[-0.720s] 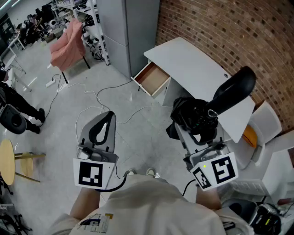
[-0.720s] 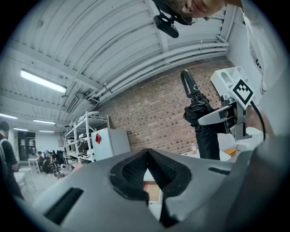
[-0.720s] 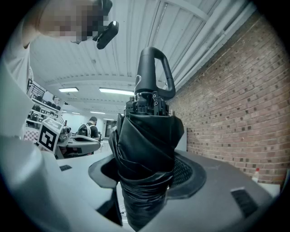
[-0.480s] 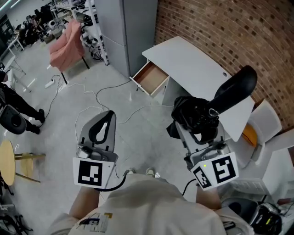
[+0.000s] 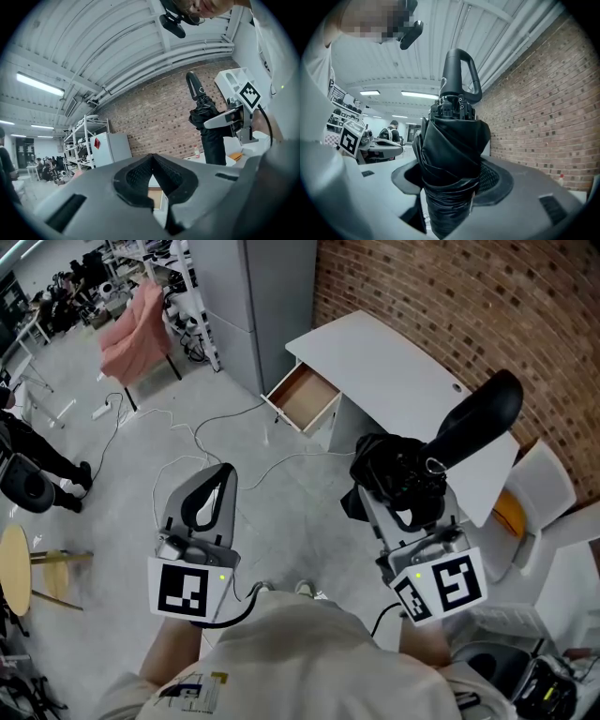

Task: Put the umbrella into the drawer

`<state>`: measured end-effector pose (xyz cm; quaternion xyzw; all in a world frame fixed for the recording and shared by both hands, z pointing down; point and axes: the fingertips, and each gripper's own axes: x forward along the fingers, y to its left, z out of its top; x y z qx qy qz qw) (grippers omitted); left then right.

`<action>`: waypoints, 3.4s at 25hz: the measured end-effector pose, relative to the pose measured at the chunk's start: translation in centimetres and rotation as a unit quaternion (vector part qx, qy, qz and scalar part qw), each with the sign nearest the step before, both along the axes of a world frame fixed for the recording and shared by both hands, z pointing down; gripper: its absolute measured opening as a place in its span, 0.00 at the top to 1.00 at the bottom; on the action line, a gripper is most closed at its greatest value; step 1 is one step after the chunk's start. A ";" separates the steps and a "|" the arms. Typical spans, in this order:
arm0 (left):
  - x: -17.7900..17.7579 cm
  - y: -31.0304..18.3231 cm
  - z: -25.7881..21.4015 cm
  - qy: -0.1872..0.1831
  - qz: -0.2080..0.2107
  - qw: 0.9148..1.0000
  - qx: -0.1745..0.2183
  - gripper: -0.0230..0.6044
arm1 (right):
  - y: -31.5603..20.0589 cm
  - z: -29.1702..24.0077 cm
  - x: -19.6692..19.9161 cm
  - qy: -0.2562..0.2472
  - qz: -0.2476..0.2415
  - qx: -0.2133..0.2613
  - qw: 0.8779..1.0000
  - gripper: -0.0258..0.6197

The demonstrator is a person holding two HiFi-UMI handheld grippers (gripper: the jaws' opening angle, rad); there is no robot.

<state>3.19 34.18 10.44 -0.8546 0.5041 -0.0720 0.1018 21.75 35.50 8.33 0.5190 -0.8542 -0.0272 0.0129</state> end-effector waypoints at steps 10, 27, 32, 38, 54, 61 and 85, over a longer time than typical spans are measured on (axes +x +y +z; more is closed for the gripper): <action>2.8 0.7 0.9 -0.004 -0.007 1.000 0.001 0.95 | 0.1 1.4 2.8 -0.001 -0.007 -0.003 1.000 0.55; 3.9 -0.6 2.9 -0.004 -0.017 1.000 0.010 0.95 | -2.4 4.6 4.1 0.020 -0.008 -0.008 1.000 0.55; 3.6 -2.6 3.8 -0.001 -0.016 1.000 0.004 0.95 | -4.6 5.6 4.0 0.024 0.000 -0.016 1.000 0.55; 3.0 -5.6 4.6 -0.003 -0.011 1.000 0.000 0.95 | -7.5 6.5 3.3 0.032 0.001 -0.023 0.999 0.55; -1.1 -18.8 7.8 -0.011 -0.003 0.999 -0.037 0.95 | -21.0 9.7 -1.1 0.067 0.003 -0.072 0.995 0.55; -4.1 -27.2 7.6 -0.008 0.000 0.999 -0.054 0.95 | -29.2 9.7 -4.5 0.098 -0.001 -0.093 0.991 0.55; -11.7 -50.8 13.4 0.020 -0.002 0.992 -0.125 0.95 | -54.6 19.9 -13.8 0.237 -0.095 -0.215 0.943 0.55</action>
